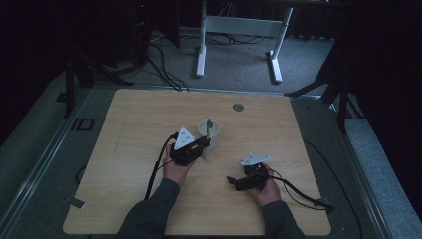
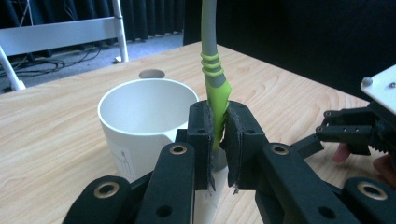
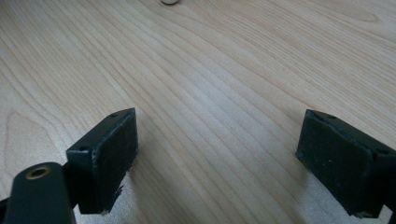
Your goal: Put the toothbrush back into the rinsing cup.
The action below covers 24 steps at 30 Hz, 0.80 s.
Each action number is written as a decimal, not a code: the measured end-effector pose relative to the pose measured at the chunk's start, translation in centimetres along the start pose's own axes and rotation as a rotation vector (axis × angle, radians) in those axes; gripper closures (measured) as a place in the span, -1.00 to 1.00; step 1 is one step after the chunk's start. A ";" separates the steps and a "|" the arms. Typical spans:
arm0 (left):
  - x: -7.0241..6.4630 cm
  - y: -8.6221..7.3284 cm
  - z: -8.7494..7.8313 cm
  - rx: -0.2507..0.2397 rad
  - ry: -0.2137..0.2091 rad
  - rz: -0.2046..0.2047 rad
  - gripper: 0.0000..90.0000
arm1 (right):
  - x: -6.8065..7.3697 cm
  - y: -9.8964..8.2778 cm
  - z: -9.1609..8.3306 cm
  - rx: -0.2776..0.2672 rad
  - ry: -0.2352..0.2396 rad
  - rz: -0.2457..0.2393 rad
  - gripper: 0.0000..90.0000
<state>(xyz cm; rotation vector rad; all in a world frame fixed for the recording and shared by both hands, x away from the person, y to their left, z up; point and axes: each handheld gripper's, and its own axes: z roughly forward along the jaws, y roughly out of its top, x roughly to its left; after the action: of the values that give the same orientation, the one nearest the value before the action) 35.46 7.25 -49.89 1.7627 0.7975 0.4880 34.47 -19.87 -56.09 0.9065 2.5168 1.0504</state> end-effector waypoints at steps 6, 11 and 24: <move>0.0 -0.4 0.0 0.019 0.001 0.003 0.77 | 0.0 0.0 0.0 0.000 0.000 0.000 -0.73; 0.1 -0.7 -0.1 0.023 -0.005 0.004 0.70 | 0.0 0.0 0.0 0.000 -0.001 0.000 -0.73; -0.7 -0.6 -0.8 -0.006 0.029 0.046 0.25 | 0.0 0.0 0.0 0.001 0.000 0.001 -0.73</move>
<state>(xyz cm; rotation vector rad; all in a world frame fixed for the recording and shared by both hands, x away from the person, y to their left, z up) 34.24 7.38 -50.13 1.7746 0.7766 0.5474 34.47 -19.87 -56.09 0.9075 2.5176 1.0501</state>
